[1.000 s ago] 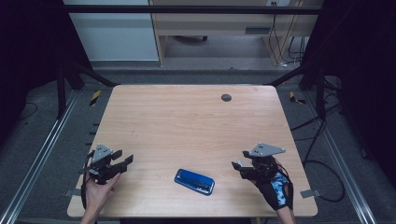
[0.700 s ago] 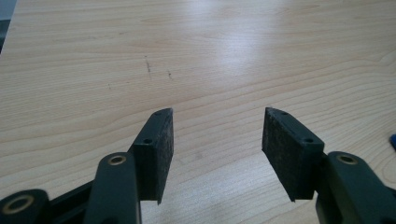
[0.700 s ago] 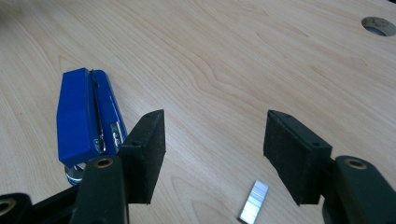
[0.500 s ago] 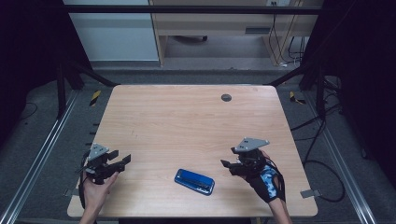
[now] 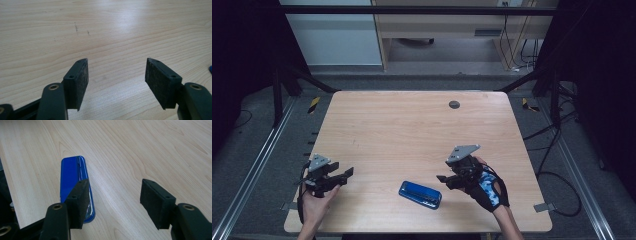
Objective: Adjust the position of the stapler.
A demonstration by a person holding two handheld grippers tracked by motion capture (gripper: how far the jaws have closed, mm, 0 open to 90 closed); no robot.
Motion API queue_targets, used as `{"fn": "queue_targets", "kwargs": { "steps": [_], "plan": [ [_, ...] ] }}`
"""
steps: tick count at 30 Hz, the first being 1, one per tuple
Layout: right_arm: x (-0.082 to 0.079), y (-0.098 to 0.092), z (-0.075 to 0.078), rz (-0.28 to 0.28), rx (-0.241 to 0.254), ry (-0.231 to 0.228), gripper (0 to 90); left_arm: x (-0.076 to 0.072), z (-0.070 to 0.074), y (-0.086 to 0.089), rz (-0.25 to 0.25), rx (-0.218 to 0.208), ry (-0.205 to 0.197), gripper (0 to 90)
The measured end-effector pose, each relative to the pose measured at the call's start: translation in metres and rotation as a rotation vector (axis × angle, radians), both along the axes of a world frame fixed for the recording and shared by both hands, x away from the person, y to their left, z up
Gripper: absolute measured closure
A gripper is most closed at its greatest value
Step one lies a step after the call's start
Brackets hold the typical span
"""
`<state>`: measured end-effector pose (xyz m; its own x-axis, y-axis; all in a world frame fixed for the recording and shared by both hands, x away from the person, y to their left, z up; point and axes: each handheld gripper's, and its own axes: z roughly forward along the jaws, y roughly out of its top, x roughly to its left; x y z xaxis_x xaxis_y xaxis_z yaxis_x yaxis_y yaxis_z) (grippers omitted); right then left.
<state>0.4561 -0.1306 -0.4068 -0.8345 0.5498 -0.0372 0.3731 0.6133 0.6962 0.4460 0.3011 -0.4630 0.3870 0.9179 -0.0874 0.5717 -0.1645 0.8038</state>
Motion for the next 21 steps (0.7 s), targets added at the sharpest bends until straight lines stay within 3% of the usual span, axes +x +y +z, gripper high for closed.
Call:
{"fn": "queue_targets", "kwargs": {
  "steps": [12, 21],
  "plan": [
    [0.0, 0.025, 0.003, 0.074, -0.06, 0.043, 42.3, 0.0, -0.002, -0.002, 0.004, 0.012, 0.007, 32.7],
    [0.0, 0.046, -0.005, 0.126, -0.097, 0.08, 43.1, 0.0, -0.002, -0.003, -0.001, 0.023, 0.013, 31.5]
  ]
}}
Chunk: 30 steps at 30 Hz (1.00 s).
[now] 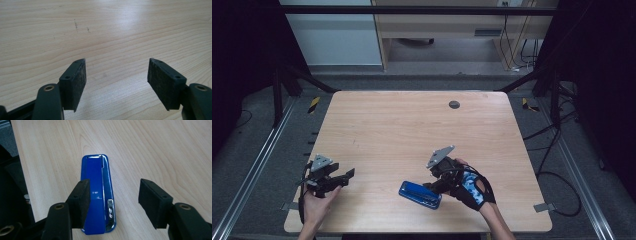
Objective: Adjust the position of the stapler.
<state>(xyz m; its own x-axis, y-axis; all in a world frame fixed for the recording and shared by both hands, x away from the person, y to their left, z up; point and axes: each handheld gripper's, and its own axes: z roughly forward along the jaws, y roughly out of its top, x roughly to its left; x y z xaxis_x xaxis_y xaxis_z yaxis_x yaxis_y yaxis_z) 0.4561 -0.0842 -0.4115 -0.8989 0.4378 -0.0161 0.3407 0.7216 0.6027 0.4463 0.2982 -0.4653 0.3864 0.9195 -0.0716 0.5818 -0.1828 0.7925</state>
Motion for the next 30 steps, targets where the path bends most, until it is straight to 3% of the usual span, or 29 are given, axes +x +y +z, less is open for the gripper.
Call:
{"fn": "queue_targets", "kwargs": {
  "steps": [15, 30],
  "plan": [
    [-0.002, 0.021, -0.021, 0.05, -0.06, 0.068, 47.0, 0.0, 0.0, -0.001, -0.002, 0.005, 0.004, 31.4],
    [0.001, 0.027, -0.042, 0.058, -0.112, 0.104, 54.5, 0.001, -0.001, -0.001, -0.008, 0.013, 0.015, 31.4]
  ]
}}
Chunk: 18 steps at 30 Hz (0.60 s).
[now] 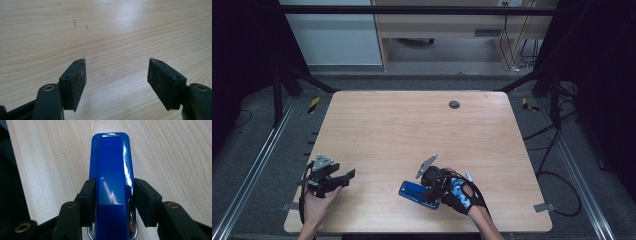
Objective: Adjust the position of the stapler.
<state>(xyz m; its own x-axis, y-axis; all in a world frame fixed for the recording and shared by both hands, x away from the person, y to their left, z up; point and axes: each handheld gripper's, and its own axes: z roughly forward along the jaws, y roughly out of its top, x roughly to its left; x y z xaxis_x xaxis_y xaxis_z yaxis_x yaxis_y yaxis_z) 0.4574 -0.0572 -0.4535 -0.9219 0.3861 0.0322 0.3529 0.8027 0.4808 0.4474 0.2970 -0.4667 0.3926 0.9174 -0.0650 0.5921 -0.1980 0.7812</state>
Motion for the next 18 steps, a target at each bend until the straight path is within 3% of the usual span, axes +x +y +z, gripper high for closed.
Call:
{"fn": "queue_targets", "kwargs": {
  "steps": [11, 18],
  "plan": [
    [0.0002, 0.0077, -0.0055, 0.016, -0.043, 0.019, 64.2, 0.0005, -0.001, -0.0005, -0.001, 0.002, 0.005, 31.4],
    [-0.0003, 0.0078, -0.0036, 0.035, -0.05, -0.012, 65.8, 0.0004, -0.0012, -0.0004, -0.002, 0.001, 0.007, 31.4]
  ]
}}
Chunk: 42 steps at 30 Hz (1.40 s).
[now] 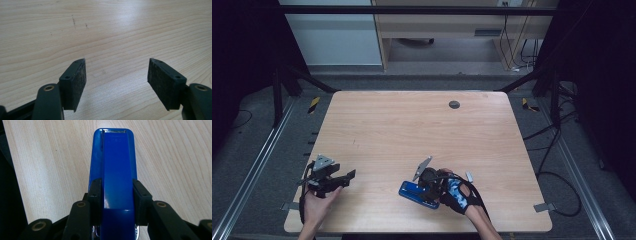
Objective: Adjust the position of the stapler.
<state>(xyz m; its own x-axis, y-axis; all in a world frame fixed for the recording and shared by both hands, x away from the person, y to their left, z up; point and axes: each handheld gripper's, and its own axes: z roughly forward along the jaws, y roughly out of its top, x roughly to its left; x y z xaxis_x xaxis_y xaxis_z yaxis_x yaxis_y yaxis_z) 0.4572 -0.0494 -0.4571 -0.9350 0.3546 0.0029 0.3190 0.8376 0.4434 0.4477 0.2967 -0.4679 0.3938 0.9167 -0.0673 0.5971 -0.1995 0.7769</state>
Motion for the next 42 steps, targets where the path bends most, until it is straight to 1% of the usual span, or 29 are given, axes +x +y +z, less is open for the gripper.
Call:
{"fn": "queue_targets", "kwargs": {
  "steps": [2, 4, 5, 7, 11, 13, 14, 16, 18, 19, 22, 24, 26, 27, 30, 32, 33, 38, 42],
  "plan": [
    [0.0001, 0.0001, 0.0001, 0.003, -0.001, 0.001, 65.9, 0.0001, -0.0003, 0.0004, 0.0, -0.001, 0.002, 31.4],
    [0.0002, 0.0007, 0.0011, 0.02, -0.012, -0.002, 65.9, 0.0002, -0.0004, 0.0004, 0.0, -0.001, 0.003, 31.4],
    [-0.0001, 0.0012, 0.0018, 0.019, -0.019, 0.001, 65.9, 0.0002, -0.0003, 0.0003, -0.001, -0.001, 0.002, 31.4],
    [0.0, 0.0014, 0.002, 0.038, -0.03, -0.013, 65.9, 0.0003, 0.0, 0.0002, -0.001, 0.001, 0.001, 31.4],
    [0.0021, -0.0001, 0.0013, 0.071, -0.027, -0.026, 65.9, 0.0005, -0.0005, 0.0002, -0.002, 0.002, 0.005, 31.4],
    [0.0026, -0.0008, 0.0022, 0.101, -0.035, -0.025, 65.9, 0.0004, -0.0004, -0.0001, -0.002, 0.003, 0.003, 31.4],
    [0.0026, -0.0008, 0.0022, 0.101, -0.035, -0.025, 65.9, 0.0003, -0.0001, -0.0001, -0.003, 0.004, 0.003, 31.4],
    [0.0024, -0.0011, 0.002, 0.131, -0.032, -0.031, 65.9, 0.0004, -0.0002, -0.0001, -0.002, 0.002, 0.001, 31.4],
    [0.0025, -0.001, 0.0021, 0.15, -0.031, -0.023, 65.9, 0.0003, -0.0003, 0.0, -0.002, 0.002, 0.003, 31.4],
    [0.0025, -0.001, 0.0021, 0.15, -0.031, -0.023, 65.9, 0.0003, -0.0003, 0.0, -0.001, 0.002, 0.002, 31.4],
    [0.003, -0.0008, 0.002, 0.176, -0.028, -0.029, 65.9, 0.0002, 0.0, -0.0002, -0.001, 0.004, 0.002, 31.4],
    [0.0022, 0.0, 0.0025, 0.186, -0.026, -0.024, 65.9, 0.0004, -0.0001, -0.0004, -0.002, 0.005, 0.003, 31.4],
    [0.0012, 0.0008, 0.003, 0.216, -0.024, -0.029, 65.8, 0.0003, -0.0002, -0.0007, -0.002, 0.005, 0.003, 31.4],
    [0.0012, 0.0008, 0.003, 0.216, -0.024, -0.029, 65.8, 0.0003, -0.0002, -0.0008, -0.002, 0.004, 0.002, 31.4],
    [0.001, -0.0009, 0.0032, 0.248, -0.02, -0.031, 65.8, 0.0001, -0.0001, -0.0007, -0.003, 0.004, 0.002, 31.4],
    [0.0007, -0.0016, 0.0032, 0.251, -0.021, -0.032, 65.8, 0.0002, -0.0002, -0.0008, -0.003, 0.004, 0.003, 31.4],
    [0.0008, -0.0028, 0.0031, 0.263, -0.019, -0.031, 65.8, 0.0003, -0.0004, -0.001, -0.003, 0.004, 0.003, 31.4],
    [-0.0001, -0.004, 0.0032, 0.281, -0.019, -0.03, 65.8, 0.0007, -0.0006, -0.002, -0.008, 0.01, 0.006, 31.4],
    [-0.0007, -0.0046, 0.0023, 0.298, -0.013, -0.04, 65.9, 0.0006, -0.0007, -0.0019, -0.011, 0.008, 0.005, 31.4]
  ]
}}
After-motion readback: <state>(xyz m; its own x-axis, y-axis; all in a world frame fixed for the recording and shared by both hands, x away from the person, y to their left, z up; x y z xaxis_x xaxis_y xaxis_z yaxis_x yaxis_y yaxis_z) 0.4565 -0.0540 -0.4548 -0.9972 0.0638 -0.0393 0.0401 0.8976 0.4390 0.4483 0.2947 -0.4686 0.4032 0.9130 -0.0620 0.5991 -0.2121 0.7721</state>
